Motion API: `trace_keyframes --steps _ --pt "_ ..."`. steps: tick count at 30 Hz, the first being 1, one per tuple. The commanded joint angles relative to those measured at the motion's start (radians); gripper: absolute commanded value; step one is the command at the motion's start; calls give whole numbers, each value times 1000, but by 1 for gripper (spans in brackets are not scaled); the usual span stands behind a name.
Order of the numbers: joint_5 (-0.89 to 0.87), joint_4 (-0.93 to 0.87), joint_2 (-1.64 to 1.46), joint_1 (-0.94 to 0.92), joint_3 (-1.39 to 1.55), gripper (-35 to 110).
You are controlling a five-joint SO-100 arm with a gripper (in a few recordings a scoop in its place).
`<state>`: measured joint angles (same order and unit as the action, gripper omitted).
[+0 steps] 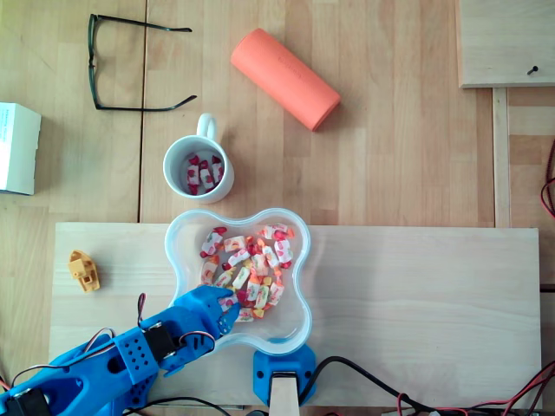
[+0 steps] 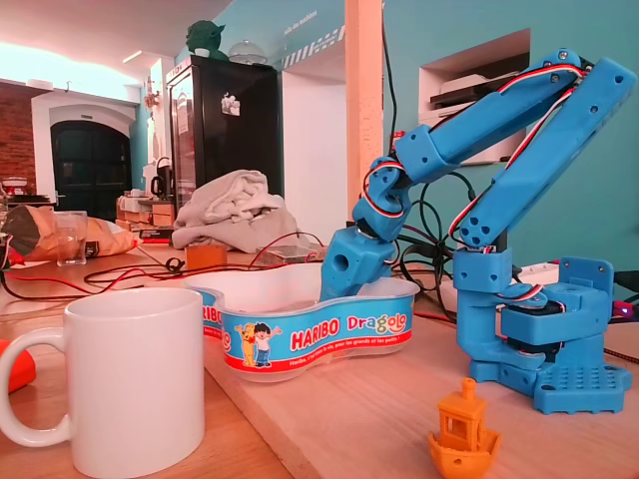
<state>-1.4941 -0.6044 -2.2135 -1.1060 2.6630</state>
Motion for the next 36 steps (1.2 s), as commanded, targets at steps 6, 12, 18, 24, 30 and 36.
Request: trace_keyframes --steps 6,12,18,24,30,36 --pt "-8 -6 -20 -15 -9 -3" --pt "-6 -6 -23 -17 -17 -3" --pt "5 -11 -25 -2 -80 -3" --pt "9 -11 -25 0 -138 -3" --pt "9 -11 -25 0 -138 -3" --pt "11 -11 -23 0 -133 -1"
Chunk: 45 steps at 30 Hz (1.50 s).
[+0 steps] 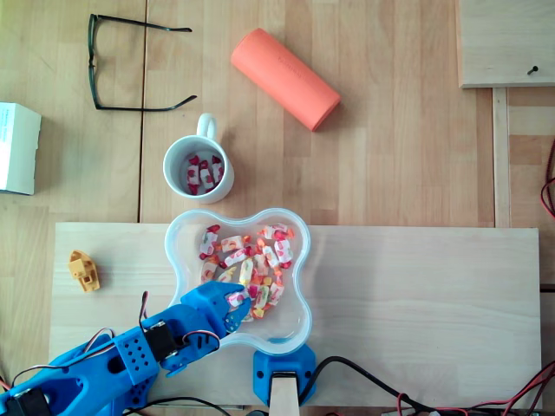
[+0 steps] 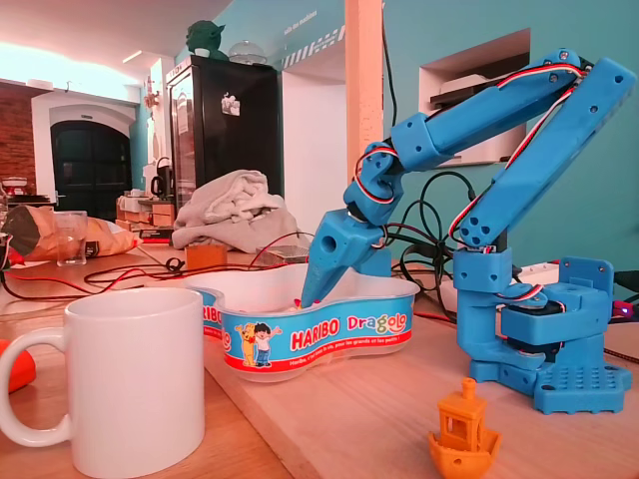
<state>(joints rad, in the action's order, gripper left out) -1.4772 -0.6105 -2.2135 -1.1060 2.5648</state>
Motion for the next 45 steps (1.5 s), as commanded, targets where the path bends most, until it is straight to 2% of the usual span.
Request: trace_keyframes --steps 1,9,26,32,45 --pt "-6 -5 -23 0 -35 0" --pt "-6 -5 -21 0 -14 10" --pt "-6 -5 -18 0 5 5" --pt "-23 -3 -25 -2 167 9" --pt "-8 -6 -71 -2 114 11"
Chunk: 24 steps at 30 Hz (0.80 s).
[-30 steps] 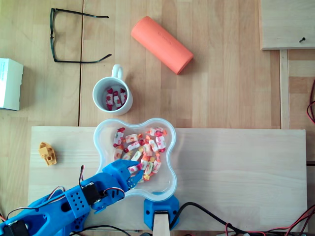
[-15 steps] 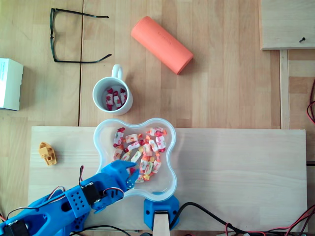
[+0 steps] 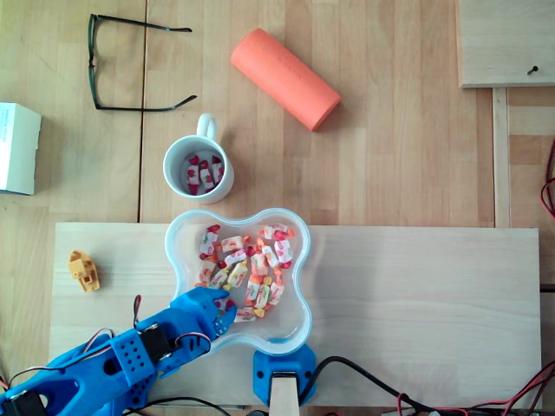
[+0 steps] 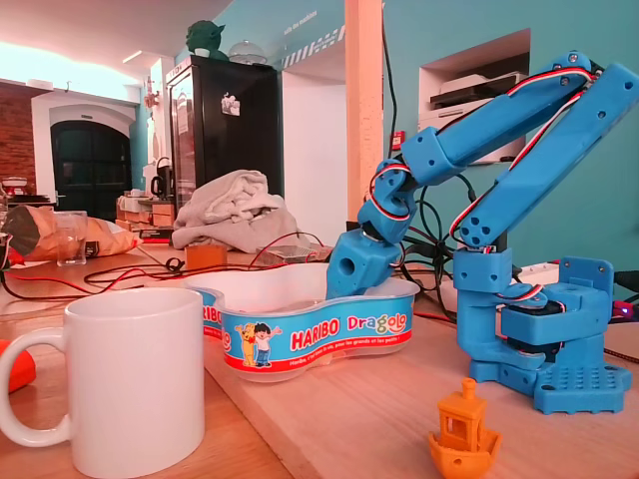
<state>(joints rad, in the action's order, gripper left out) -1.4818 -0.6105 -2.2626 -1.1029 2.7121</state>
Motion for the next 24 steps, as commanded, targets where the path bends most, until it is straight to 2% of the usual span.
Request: trace_keyframes --steps 1,13,17,24 --pt "-3 -8 -20 -5 -32 11" --pt "-21 -310 -31 -5 -183 11" --pt "-48 -345 -31 -8 -215 11" --pt "-209 -344 -17 -5 -212 11"
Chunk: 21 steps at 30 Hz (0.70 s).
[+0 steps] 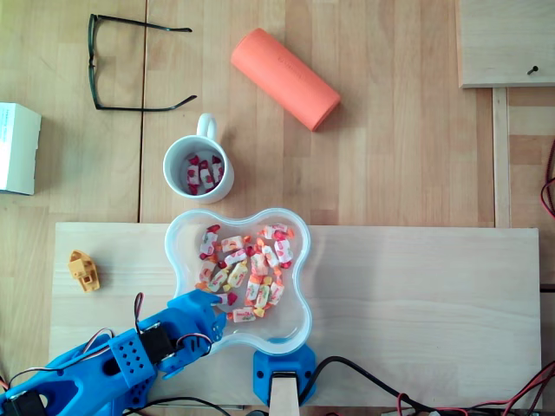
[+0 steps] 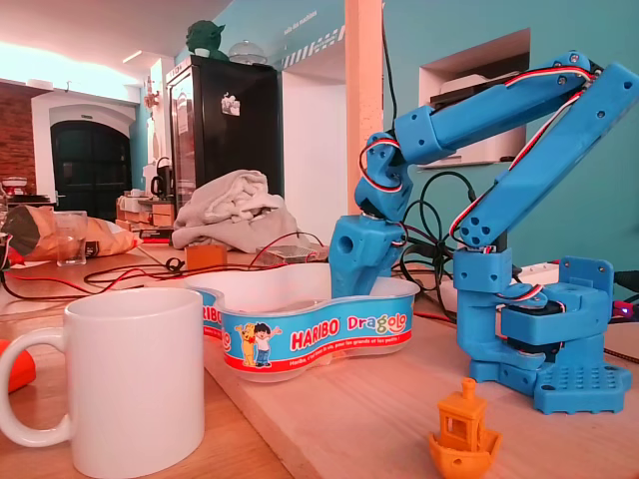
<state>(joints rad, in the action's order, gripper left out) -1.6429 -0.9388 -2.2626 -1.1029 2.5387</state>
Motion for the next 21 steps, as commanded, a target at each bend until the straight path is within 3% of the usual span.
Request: trace_keyframes --steps 1,21 --pt "-61 -15 -17 -5 -38 11" --pt "-178 -12 -29 17 49 11"
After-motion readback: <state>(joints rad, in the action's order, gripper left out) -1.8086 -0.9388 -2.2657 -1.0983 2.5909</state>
